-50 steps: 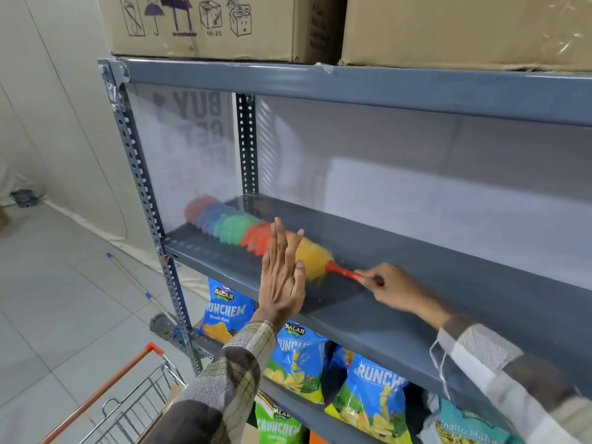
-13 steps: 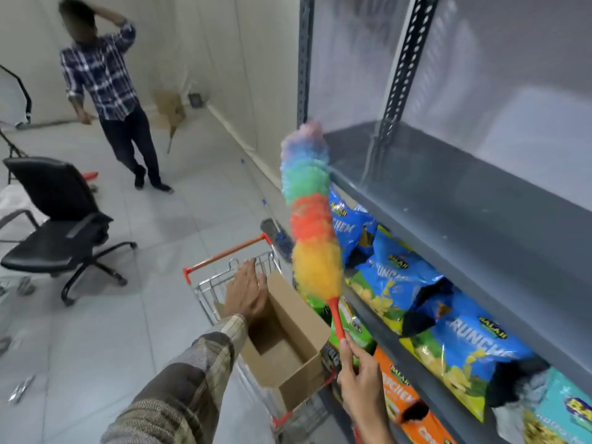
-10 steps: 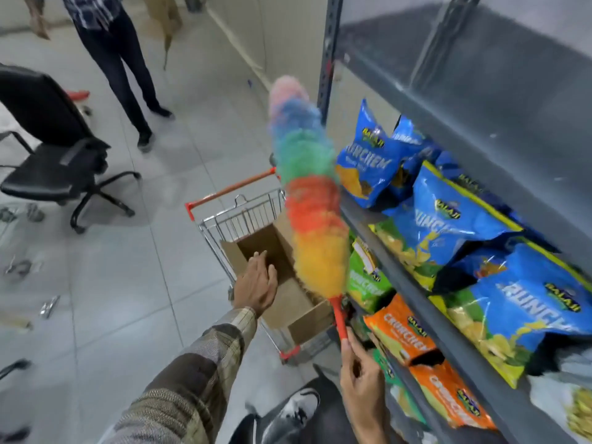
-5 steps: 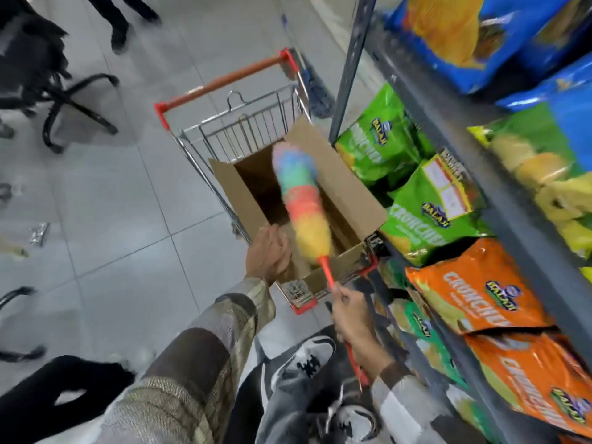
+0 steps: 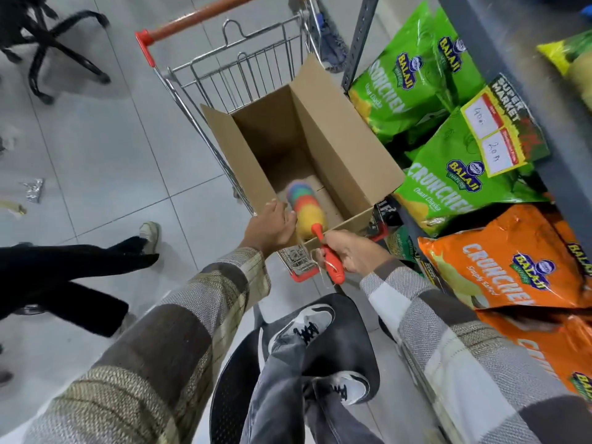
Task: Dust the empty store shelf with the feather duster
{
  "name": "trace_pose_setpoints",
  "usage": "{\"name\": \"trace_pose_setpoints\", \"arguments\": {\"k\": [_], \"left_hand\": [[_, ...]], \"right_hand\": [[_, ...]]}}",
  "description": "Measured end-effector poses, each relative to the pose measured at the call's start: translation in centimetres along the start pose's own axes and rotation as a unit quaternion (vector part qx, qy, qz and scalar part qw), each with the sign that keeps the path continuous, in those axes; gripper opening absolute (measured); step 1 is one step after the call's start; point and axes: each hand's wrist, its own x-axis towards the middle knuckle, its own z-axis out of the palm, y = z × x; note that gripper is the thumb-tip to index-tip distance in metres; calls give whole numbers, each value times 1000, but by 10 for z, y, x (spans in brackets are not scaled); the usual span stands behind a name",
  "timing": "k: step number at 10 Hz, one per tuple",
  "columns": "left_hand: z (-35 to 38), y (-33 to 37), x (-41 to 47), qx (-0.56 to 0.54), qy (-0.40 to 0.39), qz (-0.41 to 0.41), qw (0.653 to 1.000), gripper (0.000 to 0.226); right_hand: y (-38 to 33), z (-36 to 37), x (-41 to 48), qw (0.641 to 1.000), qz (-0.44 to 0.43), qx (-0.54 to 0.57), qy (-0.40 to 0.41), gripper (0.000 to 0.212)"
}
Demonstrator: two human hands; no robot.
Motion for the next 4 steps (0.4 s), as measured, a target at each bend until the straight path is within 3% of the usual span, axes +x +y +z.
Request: {"name": "trace_pose_setpoints", "arguments": {"k": [2,3,4], "left_hand": [[-1,1,-19,8,-31,-15,999,55],[-3,8,-36,13,-45,-22,999,60],[-18,17,-51,38,-12,-33,999,57]], "right_hand": [[10,-5,-18,999,-11,-34,1,17],[15,-10,-37,996,-47,-74,24,17],[10,-13,-61,976,-142,-136,92,23]]}}
